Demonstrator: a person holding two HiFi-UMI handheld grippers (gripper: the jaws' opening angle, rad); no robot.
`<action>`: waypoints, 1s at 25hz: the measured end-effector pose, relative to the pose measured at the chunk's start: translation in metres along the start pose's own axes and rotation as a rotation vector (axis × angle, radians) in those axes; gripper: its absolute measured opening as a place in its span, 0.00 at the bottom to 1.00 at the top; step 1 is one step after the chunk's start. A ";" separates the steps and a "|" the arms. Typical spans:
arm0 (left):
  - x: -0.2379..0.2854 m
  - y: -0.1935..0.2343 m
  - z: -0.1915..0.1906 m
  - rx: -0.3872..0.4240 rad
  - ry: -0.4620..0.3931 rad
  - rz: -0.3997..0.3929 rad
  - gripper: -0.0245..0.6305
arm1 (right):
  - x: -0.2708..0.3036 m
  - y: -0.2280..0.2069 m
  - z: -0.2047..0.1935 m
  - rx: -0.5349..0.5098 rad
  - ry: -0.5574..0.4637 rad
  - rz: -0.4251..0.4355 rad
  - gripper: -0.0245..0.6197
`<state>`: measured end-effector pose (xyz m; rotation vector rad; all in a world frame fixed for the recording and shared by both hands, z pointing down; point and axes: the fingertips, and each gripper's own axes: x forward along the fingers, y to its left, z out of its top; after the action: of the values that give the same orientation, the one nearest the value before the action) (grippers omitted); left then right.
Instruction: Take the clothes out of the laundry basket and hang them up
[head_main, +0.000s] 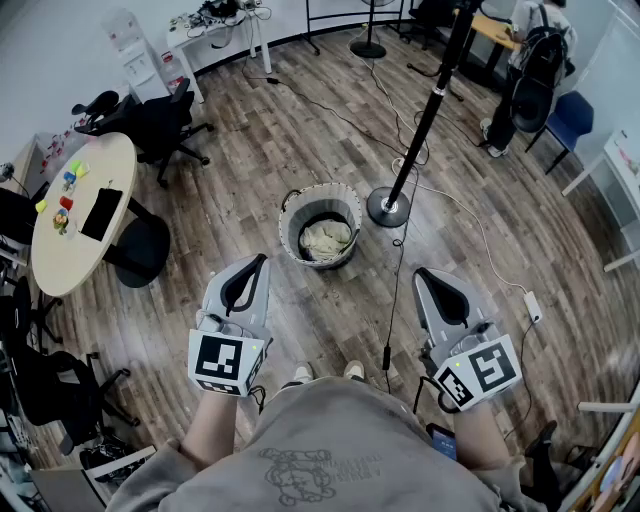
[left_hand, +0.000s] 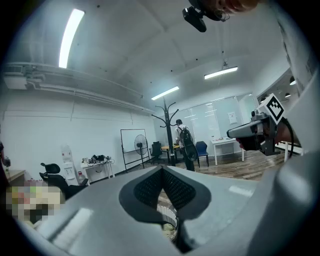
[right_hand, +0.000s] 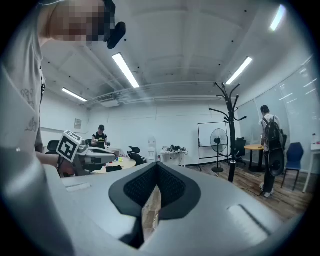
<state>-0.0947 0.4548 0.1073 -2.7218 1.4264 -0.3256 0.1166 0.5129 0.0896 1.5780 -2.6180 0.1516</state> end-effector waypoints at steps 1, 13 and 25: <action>0.001 -0.002 0.000 0.000 0.002 0.000 0.04 | -0.002 -0.003 -0.001 0.011 -0.002 -0.003 0.08; 0.010 -0.029 -0.004 -0.006 0.018 0.004 0.04 | -0.022 -0.024 -0.006 0.031 -0.031 0.004 0.08; 0.033 -0.050 -0.013 -0.017 0.029 0.156 0.34 | -0.034 -0.087 -0.033 0.040 -0.020 -0.038 0.44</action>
<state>-0.0387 0.4570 0.1321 -2.6072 1.6444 -0.3463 0.2099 0.5062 0.1216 1.6489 -2.6139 0.1883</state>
